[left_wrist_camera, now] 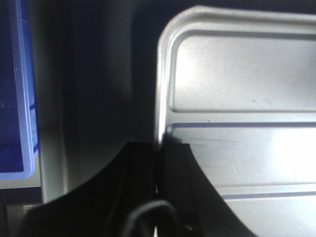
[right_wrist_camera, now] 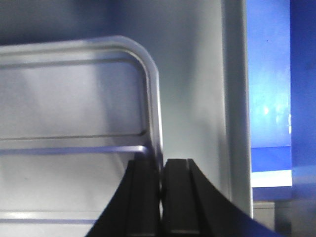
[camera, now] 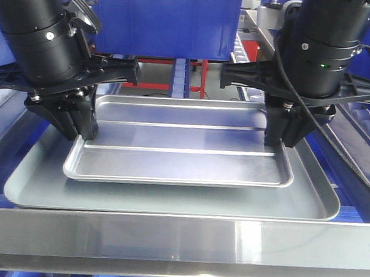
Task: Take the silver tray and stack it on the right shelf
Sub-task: 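Lower the held tray onto the larger silver tray with both grippers, then open both grippers to release the tray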
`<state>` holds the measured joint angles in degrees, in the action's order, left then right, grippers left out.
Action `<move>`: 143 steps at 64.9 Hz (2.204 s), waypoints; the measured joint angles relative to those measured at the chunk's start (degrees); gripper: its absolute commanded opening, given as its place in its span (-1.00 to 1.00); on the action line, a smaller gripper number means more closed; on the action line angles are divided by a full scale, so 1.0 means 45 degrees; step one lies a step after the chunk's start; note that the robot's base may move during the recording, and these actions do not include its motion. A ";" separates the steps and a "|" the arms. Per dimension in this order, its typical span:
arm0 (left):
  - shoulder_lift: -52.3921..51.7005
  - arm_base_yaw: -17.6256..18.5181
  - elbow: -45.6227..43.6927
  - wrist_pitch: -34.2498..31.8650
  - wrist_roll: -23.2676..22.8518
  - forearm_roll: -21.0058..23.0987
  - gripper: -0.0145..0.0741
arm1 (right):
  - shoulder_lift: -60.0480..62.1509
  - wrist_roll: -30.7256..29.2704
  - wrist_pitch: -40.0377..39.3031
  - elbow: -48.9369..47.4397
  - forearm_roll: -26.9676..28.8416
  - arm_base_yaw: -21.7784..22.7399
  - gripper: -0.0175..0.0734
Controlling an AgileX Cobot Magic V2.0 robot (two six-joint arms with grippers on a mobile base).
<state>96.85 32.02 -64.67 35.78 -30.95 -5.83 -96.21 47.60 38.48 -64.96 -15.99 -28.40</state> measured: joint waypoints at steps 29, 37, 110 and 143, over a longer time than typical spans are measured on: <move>0.0593 0.0000 -0.0028 -0.0028 0.0000 0.0176 -0.90 | -0.0021 0.0000 0.0000 0.0000 0.0000 0.0000 -0.49; 0.0593 -0.0018 -0.0028 -0.0028 0.0000 0.0176 -0.90 | -0.0021 0.0000 0.0000 0.0000 0.0000 0.0000 -0.49; 0.0593 -0.0631 -0.0046 0.0199 0.0900 0.1023 -0.87 | -0.0021 -0.0020 -0.0300 -0.0055 0.0209 0.0000 -0.49; 0.0622 -0.0761 -0.0821 0.1555 0.1003 0.0814 0.05 | -0.0021 -0.0020 0.0037 -0.0055 -0.0078 0.0029 0.06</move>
<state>99.65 28.59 -68.36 42.78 -26.44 -2.17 -96.30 47.51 38.65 -65.20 -16.34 -28.27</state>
